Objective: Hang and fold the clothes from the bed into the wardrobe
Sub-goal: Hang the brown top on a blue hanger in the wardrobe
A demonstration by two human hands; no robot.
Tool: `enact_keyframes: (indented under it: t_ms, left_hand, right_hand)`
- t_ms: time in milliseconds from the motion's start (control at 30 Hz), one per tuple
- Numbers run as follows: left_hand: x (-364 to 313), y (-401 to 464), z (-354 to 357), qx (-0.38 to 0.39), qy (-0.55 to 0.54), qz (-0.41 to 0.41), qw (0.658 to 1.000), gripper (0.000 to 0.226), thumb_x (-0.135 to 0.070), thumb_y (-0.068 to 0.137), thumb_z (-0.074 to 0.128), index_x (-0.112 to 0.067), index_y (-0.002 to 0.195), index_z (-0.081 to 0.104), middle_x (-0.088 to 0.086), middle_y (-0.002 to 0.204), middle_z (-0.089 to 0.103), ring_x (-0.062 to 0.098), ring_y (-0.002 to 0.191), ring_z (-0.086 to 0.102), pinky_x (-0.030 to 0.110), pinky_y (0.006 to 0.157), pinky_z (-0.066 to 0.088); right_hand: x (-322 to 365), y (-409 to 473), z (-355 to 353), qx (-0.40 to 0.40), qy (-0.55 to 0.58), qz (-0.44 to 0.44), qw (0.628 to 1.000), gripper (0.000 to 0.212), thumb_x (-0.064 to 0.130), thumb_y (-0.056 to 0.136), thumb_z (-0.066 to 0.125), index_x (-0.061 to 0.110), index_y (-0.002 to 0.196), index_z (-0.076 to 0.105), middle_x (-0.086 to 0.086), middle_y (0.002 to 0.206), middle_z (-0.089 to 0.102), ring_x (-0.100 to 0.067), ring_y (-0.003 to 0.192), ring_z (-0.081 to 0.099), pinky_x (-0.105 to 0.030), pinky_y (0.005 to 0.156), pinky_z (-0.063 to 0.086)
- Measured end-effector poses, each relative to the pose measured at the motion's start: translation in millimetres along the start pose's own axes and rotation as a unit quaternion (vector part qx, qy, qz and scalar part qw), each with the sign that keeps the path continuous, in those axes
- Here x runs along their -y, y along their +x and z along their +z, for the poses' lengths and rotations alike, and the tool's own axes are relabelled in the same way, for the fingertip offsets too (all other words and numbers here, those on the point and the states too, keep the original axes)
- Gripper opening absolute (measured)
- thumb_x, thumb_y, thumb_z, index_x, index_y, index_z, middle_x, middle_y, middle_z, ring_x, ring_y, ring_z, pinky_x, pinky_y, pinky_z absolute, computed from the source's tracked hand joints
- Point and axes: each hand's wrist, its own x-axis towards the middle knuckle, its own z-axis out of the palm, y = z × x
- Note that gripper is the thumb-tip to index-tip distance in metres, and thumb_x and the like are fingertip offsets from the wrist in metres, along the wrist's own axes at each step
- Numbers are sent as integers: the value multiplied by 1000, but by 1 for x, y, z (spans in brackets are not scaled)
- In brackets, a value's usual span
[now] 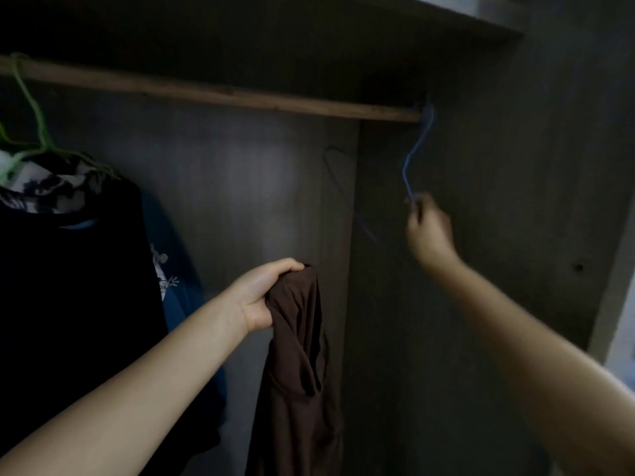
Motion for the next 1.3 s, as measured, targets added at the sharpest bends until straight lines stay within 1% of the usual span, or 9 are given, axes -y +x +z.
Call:
enact_keyframes:
  t_ms: [100,200,300,467,600,800,1000,1167,1300]
  left_hand:
    - [16,3,-12,-10,-8,-10,1000,40,-13,92,50,1,62,71,14,63,68,20,51,66,24,50,56]
    - [36,8,-24,-18,2,-34,999,50,-11,95,46,-2,51,69,10,54,66,16,44,63,22,47,53]
    - [62,9,-36,-27,23,-71,997,47,-11,94,47,-3,53,68,10,53,65,16,43,63,24,45,54]
    - [94,-1,-62,-78,47,-132,987,18,-14,90,60,-2,78,64,12,66,69,20,55,65,26,50,54]
    - [108,-6,-62,-31,41,-155,987,30,-10,92,52,-3,67,66,13,63,67,20,48,64,30,50,55]
    - [79,-18,-75,48,34,-117,991,46,-15,93,51,-5,52,71,10,58,68,18,48,65,31,52,56]
    - [64,-6,-110,-52,27,-53,997,32,-7,98,44,-5,69,58,4,45,61,11,37,59,24,39,51]
    - [87,12,-139,-138,10,-38,990,32,0,99,37,-7,70,49,1,37,55,9,30,54,20,32,44]
    - [104,14,-118,-133,284,79,946,28,2,91,44,-12,72,59,5,60,55,16,51,52,23,44,43]
  right_hand:
    - [-23,-74,16,20,177,45,983,17,12,98,51,10,115,54,-3,74,57,-16,60,56,-27,56,42]
    - [-23,-119,26,94,358,183,911,12,28,96,55,18,101,58,8,49,39,-4,36,31,-15,36,23]
    - [-13,-155,21,71,358,207,908,32,32,99,50,14,78,65,12,38,25,-2,31,20,-12,36,13]
    - [24,-192,-15,-83,536,233,807,42,36,100,44,13,71,63,11,40,20,-2,31,18,-12,36,15]
    - [62,-218,-14,-126,594,200,769,45,40,99,44,17,70,70,11,43,20,-2,34,18,-13,35,18]
    - [79,-285,26,-112,517,191,826,33,30,98,47,20,80,74,14,43,30,-1,34,24,-11,38,22]
    - [68,-303,19,217,321,247,888,30,27,99,44,17,103,71,9,46,22,-5,37,18,-14,38,15]
    - [62,-293,-7,385,62,261,883,32,30,101,41,25,95,72,7,43,34,-8,35,27,-19,34,21]
    - [61,-301,-8,468,-115,297,824,32,30,101,44,10,87,64,3,50,43,-10,38,38,-21,36,29]
